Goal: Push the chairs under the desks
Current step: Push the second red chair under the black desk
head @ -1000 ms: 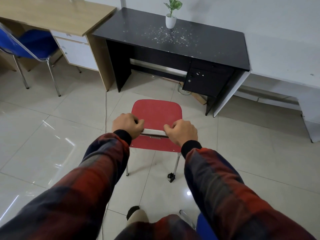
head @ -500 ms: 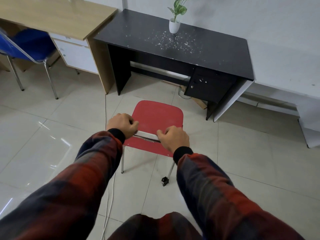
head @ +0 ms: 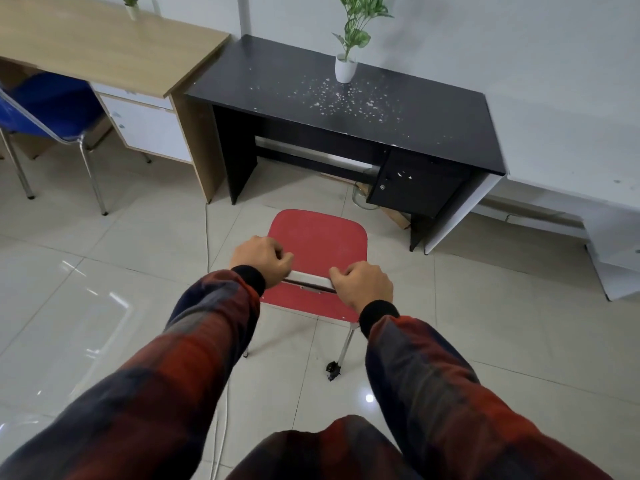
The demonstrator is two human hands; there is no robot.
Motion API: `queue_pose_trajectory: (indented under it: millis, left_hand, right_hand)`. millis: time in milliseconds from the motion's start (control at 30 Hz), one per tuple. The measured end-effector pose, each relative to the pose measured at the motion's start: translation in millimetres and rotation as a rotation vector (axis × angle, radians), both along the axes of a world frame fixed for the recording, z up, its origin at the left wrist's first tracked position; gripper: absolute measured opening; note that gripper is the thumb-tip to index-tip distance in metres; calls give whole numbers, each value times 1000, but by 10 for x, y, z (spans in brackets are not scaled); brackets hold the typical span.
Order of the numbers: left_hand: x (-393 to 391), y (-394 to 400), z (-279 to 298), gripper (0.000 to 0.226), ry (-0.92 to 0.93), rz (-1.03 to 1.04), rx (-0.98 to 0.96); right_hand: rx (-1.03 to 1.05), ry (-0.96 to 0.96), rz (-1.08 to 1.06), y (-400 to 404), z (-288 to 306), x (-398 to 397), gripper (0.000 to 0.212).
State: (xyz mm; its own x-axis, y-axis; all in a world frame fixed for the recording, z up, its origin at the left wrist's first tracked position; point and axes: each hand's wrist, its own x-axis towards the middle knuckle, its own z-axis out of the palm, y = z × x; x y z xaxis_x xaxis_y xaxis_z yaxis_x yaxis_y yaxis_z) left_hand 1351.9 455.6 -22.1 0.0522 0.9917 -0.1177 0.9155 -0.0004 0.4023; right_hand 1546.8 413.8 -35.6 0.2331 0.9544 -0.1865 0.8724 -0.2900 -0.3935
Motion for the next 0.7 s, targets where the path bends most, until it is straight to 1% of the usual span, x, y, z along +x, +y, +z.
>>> queue_pose_trajectory:
  millis: [133,267,367,600,700]
  left_hand:
    - [-321,196,-66,34,11,5,-10]
    - [-460,286,-107,31,27,50,-14]
    - [-290,334,-82,31,14,70,-31]
    - [410,465,-32,30,11,116,-57]
    - [483,494,-53,32,2,128,-49]
  right_hand:
    - [11,13,11,78,-28,-334,56]
    - [-22,50,46,160,-37,-485,54]
    - [-22,39,71,301,-38,-292,56]
    - [-51,24,147,720,25,461,45]
    - [-46,7,162,782,25,560,44]
